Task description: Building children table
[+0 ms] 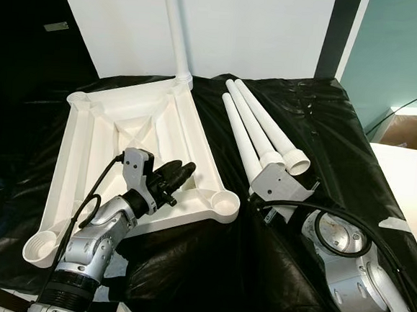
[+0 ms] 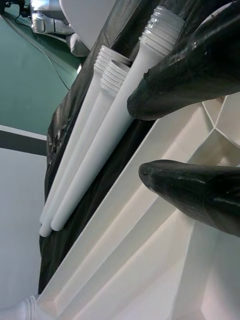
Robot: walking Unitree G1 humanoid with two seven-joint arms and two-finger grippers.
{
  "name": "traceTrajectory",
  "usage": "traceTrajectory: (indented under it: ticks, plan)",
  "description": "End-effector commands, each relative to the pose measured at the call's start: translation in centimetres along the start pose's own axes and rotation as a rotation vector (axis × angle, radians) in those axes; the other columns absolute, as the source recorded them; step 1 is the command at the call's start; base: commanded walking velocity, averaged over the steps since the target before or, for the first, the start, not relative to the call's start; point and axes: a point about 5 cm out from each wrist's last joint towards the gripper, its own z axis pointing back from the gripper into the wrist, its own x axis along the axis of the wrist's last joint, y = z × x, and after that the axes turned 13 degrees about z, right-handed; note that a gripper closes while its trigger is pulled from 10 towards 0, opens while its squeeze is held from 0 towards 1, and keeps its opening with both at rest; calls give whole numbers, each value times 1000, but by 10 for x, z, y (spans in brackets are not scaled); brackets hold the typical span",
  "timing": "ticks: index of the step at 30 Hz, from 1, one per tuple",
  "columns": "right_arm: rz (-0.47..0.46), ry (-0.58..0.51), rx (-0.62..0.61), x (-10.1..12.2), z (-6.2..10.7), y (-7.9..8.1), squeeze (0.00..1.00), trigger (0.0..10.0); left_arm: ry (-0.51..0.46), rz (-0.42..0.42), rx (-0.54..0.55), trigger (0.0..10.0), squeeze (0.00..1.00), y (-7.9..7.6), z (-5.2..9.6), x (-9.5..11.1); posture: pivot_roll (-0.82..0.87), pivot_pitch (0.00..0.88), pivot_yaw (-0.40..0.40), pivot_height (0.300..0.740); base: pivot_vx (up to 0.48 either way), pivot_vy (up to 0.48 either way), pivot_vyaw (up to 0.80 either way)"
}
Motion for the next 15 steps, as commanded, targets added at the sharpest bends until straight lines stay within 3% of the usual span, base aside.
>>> traceTrajectory:
  ticks: [1,8,12,15]
  plan:
    - [32,8,23,-2,-4,4,0,10000,10,8,29,10000,0,4,2,-1,-93,0,93,740,0,0,0]
    - [59,21,41,-5,-29,14,0,10000,0,6,37,10000,0,2,0,-2,-68,0,78,740,0,0,0]
    - [64,19,39,-5,-31,15,0,10000,-2,7,39,10000,0,2,0,-1,-68,0,78,740,0,0,0]
    - [118,13,33,-7,-40,19,0,10000,-5,5,45,10000,0,3,1,-1,-55,0,74,740,0,0,0]
